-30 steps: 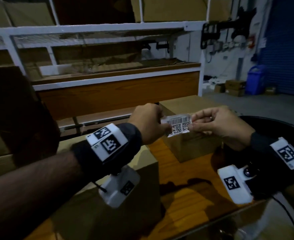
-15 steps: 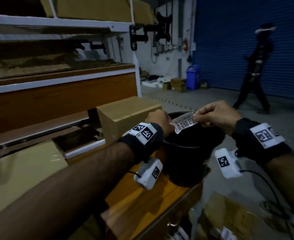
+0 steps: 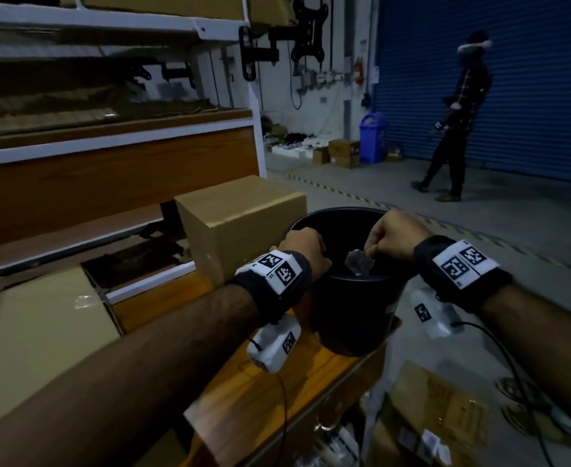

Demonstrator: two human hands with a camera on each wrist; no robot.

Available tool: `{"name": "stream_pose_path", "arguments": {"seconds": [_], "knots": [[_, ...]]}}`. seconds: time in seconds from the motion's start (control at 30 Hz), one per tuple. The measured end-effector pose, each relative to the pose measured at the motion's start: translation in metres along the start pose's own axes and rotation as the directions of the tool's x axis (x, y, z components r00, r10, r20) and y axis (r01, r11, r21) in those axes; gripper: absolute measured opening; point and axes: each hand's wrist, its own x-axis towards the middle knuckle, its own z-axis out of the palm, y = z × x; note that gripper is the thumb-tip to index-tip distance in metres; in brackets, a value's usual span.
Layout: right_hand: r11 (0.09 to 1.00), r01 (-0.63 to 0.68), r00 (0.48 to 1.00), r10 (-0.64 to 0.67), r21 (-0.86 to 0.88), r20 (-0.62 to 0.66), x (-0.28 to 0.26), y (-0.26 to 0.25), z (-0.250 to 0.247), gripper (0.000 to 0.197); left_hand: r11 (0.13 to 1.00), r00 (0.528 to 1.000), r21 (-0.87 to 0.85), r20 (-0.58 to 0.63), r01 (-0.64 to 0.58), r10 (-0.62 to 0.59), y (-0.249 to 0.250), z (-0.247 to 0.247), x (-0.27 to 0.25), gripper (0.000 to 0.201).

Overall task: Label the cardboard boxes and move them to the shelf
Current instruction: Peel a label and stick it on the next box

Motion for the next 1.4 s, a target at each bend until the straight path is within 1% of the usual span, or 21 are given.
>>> {"name": "stream_pose_path", "arguments": {"seconds": [0.1, 0.2, 0.3, 0.33, 0.4, 0.53, 0.63, 0.67, 0.73, 0.83, 0.9, 1.0, 1.07, 1.1, 1.2, 1.23, 1.3, 1.37, 1.4], "knots": [[0.994, 0.049, 0.999, -0.048, -0.098, 0.021, 0.001, -0.011, 0.002, 0.015, 1.0, 1.0, -0.001, 0.001, -0.017, 0.017, -0.004, -0.005, -0.002, 0.024], [0.981, 0.114, 0.991, -0.101, -0.16, 0.086, 0.0, -0.021, -0.002, 0.007, 0.999, 0.999, -0.011, -0.023, -0.032, 0.031, -0.01, -0.014, -0.006, 0.029], [0.972, 0.137, 0.989, -0.122, -0.191, 0.088, 0.0, -0.027, -0.004, 0.002, 0.998, 0.997, -0.026, -0.062, -0.053, 0.051, -0.019, -0.027, -0.012, 0.032], [0.966, 0.137, 0.989, -0.123, -0.218, 0.078, 0.0, -0.029, -0.004, 0.005, 0.998, 0.996, -0.023, -0.071, -0.057, 0.056, -0.023, -0.03, -0.015, 0.032], [0.959, 0.132, 0.991, -0.12, -0.252, 0.063, 0.002, -0.03, -0.002, 0.017, 0.998, 0.994, -0.008, -0.086, -0.064, 0.063, -0.028, -0.036, -0.019, 0.032], [0.971, 0.109, 0.992, -0.092, -0.213, 0.087, 0.004, -0.03, -0.001, 0.031, 0.998, 0.994, 0.023, -0.094, -0.059, 0.061, -0.036, -0.044, -0.028, 0.027], [0.974, 0.111, 0.993, -0.098, -0.199, 0.071, 0.003, -0.031, -0.003, 0.03, 0.999, 0.995, 0.029, -0.093, -0.043, 0.046, -0.043, -0.048, -0.034, 0.018], [0.973, 0.119, 0.992, -0.111, -0.198, 0.052, 0.002, -0.033, -0.003, 0.028, 0.999, 0.994, 0.031, -0.096, -0.039, 0.042, -0.045, -0.05, -0.035, 0.019], [0.974, 0.134, 0.991, -0.136, -0.184, -0.001, -0.001, -0.042, -0.005, 0.023, 0.998, 0.994, 0.047, -0.105, -0.034, 0.038, -0.049, -0.053, -0.038, 0.025], [0.978, 0.184, 0.981, -0.19, -0.103, -0.048, -0.014, -0.065, -0.005, 0.015, 0.997, 0.993, 0.072, -0.111, -0.023, 0.031, -0.055, -0.059, -0.044, 0.034], [0.967, 0.253, 0.966, -0.254, -0.025, -0.047, -0.025, -0.087, -0.001, 0.013, 0.995, 0.992, 0.099, -0.118, -0.02, 0.031, -0.059, -0.066, -0.051, 0.039], [0.932, 0.346, 0.938, -0.347, 0.108, -0.005, -0.04, -0.124, 0.011, 0.012, 0.986, 0.992, 0.167, -0.122, 0.006, 0.015, -0.072, -0.084, -0.071, 0.048], [0.897, 0.402, 0.909, -0.415, 0.184, 0.039, -0.049, -0.15, 0.022, 0.012, 0.976, 0.991, 0.212, -0.131, 0.046, -0.018, -0.088, -0.096, -0.089, 0.052], [0.872, 0.437, 0.886, -0.46, 0.22, 0.063, -0.053, -0.164, 0.029, 0.012, 0.972, 0.99, 0.226, -0.14, 0.066, -0.034, -0.097, -0.103, -0.1, 0.052], [0.798, 0.537, 0.798, -0.586, 0.273, 0.142, -0.072, -0.208, 0.054, 0.017, 0.959, 0.986, 0.256, -0.141, 0.118, -0.083, -0.131, -0.121, -0.136, 0.046], [0.772, 0.575, 0.76, -0.627, 0.271, 0.173, -0.081, -0.224, 0.061, 0.019, 0.954, 0.986, 0.264, -0.125, 0.139, -0.109, -0.145, -0.126, -0.151, 0.043], [0.715, 0.634, 0.664, -0.698, 0.295, 0.267, -0.097, -0.256, 0.076, 0.026, 0.93, 0.975, 0.294, -0.098, 0.219, -0.199, -0.172, -0.136, -0.183, 0.044], [0.689, 0.637, 0.559, -0.721, 0.344, 0.409, -0.109, -0.284, 0.094, 0.037, 0.9, 0.949, 0.304, -0.063, 0.314, -0.31, -0.197, -0.141, -0.215, 0.043], [0.672, 0.661, 0.509, -0.729, 0.334, 0.458, -0.115, -0.295, 0.104, 0.043, 0.885, 0.935, 0.31, -0.042, 0.346, -0.351, -0.206, -0.141, -0.23, 0.045]]}}
